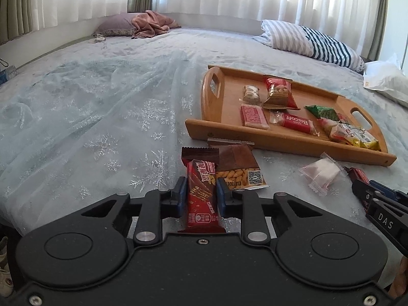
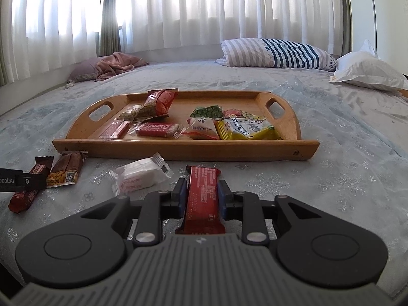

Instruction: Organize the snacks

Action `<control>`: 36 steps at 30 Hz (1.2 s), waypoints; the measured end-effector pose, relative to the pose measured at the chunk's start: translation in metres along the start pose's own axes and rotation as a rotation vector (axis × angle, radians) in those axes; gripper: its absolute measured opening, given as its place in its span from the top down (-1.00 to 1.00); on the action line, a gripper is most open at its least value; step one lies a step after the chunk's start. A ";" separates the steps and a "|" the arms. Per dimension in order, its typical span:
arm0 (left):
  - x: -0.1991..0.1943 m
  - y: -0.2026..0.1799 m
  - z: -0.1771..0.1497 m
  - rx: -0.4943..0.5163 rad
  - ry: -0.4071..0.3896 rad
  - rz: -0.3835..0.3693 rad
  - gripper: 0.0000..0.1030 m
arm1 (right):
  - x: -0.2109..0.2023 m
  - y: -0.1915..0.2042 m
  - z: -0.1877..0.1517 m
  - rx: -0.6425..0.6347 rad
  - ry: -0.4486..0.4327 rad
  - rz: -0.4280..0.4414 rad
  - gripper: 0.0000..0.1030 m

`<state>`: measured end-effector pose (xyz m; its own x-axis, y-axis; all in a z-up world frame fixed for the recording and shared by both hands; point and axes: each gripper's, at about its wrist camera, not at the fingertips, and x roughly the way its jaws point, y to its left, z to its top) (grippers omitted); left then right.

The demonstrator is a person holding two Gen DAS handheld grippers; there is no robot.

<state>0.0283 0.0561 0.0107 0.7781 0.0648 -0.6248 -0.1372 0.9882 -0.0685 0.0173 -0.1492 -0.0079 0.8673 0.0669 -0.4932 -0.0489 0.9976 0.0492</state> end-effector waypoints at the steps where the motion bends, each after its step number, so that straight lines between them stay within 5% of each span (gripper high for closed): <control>1: -0.002 0.000 0.001 0.000 -0.004 0.000 0.56 | 0.001 0.000 0.000 -0.004 0.004 -0.001 0.24; 5: -0.014 0.000 0.006 -0.003 -0.035 -0.004 0.56 | 0.003 0.000 0.002 0.002 0.008 0.006 0.46; 15: -0.026 0.000 0.031 0.004 -0.103 -0.025 0.56 | -0.015 -0.007 0.018 0.020 -0.069 0.003 0.46; 36: 0.006 -0.031 0.070 0.050 -0.100 -0.110 0.56 | -0.005 -0.035 0.049 0.060 -0.123 -0.047 0.46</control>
<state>0.0805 0.0357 0.0635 0.8441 -0.0334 -0.5352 -0.0187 0.9956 -0.0916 0.0386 -0.1857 0.0354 0.9224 0.0136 -0.3860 0.0196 0.9964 0.0820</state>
